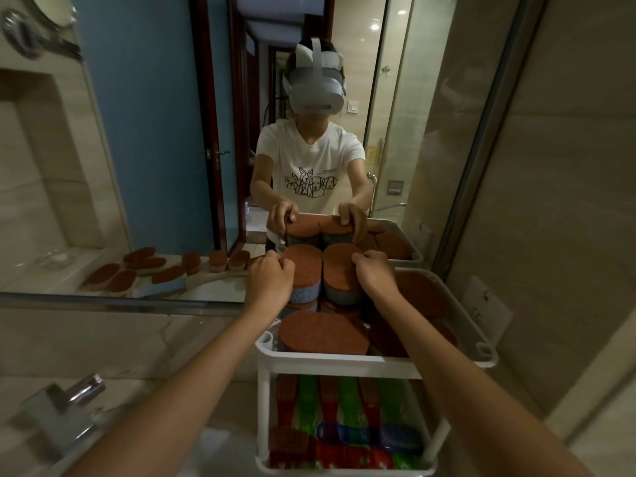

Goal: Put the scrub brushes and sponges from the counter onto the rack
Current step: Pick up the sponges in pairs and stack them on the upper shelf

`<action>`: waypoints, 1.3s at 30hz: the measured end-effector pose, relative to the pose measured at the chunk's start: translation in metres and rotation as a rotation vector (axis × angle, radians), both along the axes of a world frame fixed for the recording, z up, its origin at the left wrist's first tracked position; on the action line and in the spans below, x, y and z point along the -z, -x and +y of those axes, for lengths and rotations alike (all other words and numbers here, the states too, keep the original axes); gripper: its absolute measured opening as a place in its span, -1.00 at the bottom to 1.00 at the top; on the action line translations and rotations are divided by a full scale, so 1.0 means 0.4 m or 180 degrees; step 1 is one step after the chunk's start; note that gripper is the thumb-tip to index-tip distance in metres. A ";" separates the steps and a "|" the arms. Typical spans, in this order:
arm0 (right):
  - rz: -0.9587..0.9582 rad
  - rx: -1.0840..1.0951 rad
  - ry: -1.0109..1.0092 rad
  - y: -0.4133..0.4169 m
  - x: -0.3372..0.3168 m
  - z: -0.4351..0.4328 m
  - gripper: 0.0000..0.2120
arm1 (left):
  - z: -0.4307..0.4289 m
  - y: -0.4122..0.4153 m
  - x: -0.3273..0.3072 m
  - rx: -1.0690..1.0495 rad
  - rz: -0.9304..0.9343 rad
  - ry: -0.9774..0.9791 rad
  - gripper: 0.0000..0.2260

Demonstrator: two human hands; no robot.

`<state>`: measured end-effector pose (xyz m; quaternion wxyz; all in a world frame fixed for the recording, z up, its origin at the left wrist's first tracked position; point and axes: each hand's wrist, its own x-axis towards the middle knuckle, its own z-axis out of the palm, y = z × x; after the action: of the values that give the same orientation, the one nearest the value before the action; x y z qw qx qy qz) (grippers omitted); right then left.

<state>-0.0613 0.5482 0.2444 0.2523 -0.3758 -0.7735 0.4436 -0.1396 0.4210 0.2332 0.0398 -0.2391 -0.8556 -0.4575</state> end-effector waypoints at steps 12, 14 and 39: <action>-0.0494 -0.0048 -0.0447 0.003 0.004 -0.003 -0.73 | -0.001 -0.003 0.005 -0.0011 0.0024 0.0029 -0.75; -0.0507 -0.0104 -0.0439 0.000 0.004 -0.005 -0.72 | 0.000 -0.004 0.003 0.0001 -0.0041 0.0039 -0.76; -0.0375 -0.0332 -0.1815 -0.066 -0.038 -0.084 -0.71 | -0.054 -0.079 -0.058 -0.0419 0.0264 -0.0217 -0.72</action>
<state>-0.0348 0.5148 0.2598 0.2791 -0.2746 -0.8985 0.1982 -0.1079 0.3994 0.2565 0.1133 -0.1995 -0.8510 -0.4724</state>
